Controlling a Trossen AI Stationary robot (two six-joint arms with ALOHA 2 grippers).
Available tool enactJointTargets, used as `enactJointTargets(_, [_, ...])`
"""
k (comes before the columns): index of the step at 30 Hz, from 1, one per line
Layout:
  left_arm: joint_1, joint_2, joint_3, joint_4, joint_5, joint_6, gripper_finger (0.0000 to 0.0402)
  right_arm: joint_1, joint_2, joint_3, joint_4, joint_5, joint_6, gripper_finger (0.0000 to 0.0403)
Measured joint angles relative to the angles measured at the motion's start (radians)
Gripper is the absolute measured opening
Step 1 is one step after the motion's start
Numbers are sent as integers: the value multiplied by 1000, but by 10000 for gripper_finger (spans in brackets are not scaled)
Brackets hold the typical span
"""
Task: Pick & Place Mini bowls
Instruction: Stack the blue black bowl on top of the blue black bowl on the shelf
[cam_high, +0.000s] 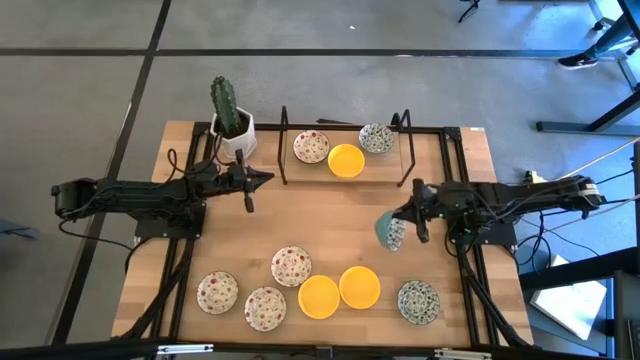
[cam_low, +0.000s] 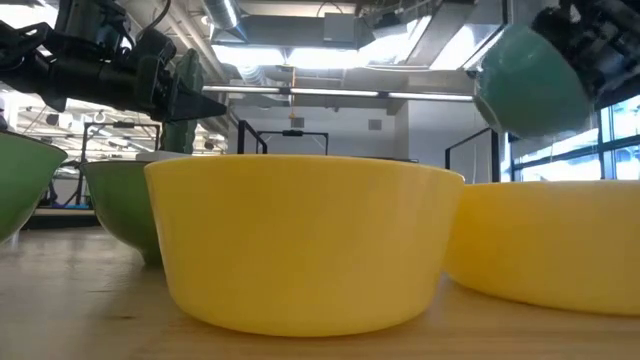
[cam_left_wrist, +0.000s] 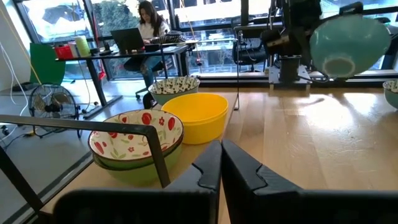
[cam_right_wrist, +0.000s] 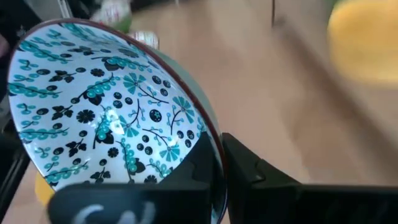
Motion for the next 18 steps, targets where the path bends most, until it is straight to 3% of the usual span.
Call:
enactJointTargets(4, [0, 0, 0, 0, 0, 0, 7, -29, 40, 120, 39, 37, -73, 14])
enactJointTargets(7, [0, 0, 0, 0, 0, 6, 4, -75, 135, 270, -33, 40, -160, 14])
enactJointTargets(18, [0, 0, 0, -1, 0, 18, 8, -380, 692, 966, -410, 228, -501, 14])
